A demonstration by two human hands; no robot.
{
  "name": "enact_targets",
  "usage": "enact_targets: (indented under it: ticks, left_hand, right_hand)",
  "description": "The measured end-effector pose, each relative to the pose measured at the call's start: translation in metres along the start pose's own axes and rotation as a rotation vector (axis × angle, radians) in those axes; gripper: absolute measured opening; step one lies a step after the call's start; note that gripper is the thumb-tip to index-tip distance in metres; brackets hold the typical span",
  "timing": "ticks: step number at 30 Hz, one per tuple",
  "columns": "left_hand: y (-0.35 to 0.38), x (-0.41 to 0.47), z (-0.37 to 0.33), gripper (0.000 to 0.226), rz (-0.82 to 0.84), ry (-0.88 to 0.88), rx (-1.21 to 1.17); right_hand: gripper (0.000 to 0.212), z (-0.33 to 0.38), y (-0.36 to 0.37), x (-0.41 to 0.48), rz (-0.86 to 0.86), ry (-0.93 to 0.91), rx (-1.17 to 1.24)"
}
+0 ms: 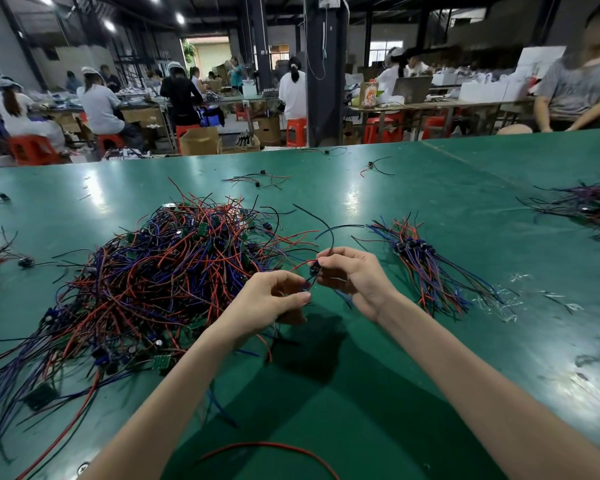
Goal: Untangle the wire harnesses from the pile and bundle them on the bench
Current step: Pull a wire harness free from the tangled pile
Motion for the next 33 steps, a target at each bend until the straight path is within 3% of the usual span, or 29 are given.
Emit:
enact_targets:
  ticks: [4,6,12,19,29,33]
  left_hand:
    - [0.003,-0.001,0.002,0.058,0.069,-0.026,0.014]
    - [0.004,-0.002,0.002,0.063,0.085,-0.015,-0.005]
    - [0.011,-0.001,0.001,0.007,0.008,-0.023,-0.090]
    - [0.006,0.000,0.005,0.006,-0.149,0.002,-0.132]
    - [0.007,0.000,0.005,0.006,-0.164,0.087,-0.137]
    - [0.009,0.002,0.011,0.005,-0.145,0.058,-0.081]
  right_hand:
    - [0.016,-0.003,-0.001,0.003,0.031,0.068,0.192]
    - [0.018,-0.004,-0.001,0.004,0.063,0.091,0.297]
    - [0.016,-0.012,0.004,0.005,0.060,0.081,0.136]
    - [0.020,-0.010,0.013,0.002,0.100,-0.084,-0.129]
    - [0.020,-0.005,0.013,-0.003,0.120,-0.138,-0.260]
    - [0.007,-0.009,0.011,-0.002,0.094,-0.117,-0.222]
Point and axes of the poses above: each hand's wrist, its own x-axis towards the middle knuckle, its own y-axis out of the palm, z = x × y, the point moved 5 cm from there along x, towards the middle knuckle, and after that the axes turned 13 degrees about y, right-handed, at the moved point
